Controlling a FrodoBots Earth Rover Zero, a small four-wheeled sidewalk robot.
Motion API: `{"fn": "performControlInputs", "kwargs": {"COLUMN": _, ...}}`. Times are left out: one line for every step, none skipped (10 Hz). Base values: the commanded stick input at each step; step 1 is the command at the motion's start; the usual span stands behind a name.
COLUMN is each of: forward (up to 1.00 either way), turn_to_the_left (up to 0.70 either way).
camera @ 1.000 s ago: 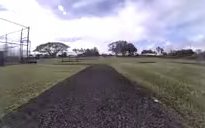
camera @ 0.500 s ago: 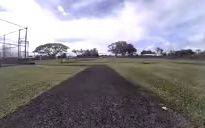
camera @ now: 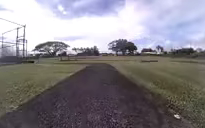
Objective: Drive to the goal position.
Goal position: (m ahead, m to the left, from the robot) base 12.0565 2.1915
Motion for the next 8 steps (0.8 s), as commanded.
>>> {"fn": "performControlInputs", "kwargs": {"forward": 0.5, "turn_to_the_left": 0.0}}
{"fn": "performControlInputs", "kwargs": {"forward": 0.5, "turn_to_the_left": 0.0}}
{"fn": "performControlInputs", "kwargs": {"forward": 0.5, "turn_to_the_left": 0.0}}
{"fn": "performControlInputs", "kwargs": {"forward": 0.5, "turn_to_the_left": 0.0}}
{"fn": "performControlInputs", "kwargs": {"forward": 0.5, "turn_to_the_left": 0.0}}
{"fn": "performControlInputs", "kwargs": {"forward": 0.5, "turn_to_the_left": 0.0}}
{"fn": "performControlInputs", "kwargs": {"forward": 0.5, "turn_to_the_left": 0.0}}
{"fn": "performControlInputs", "kwargs": {"forward": 0.5, "turn_to_the_left": 0.0}}
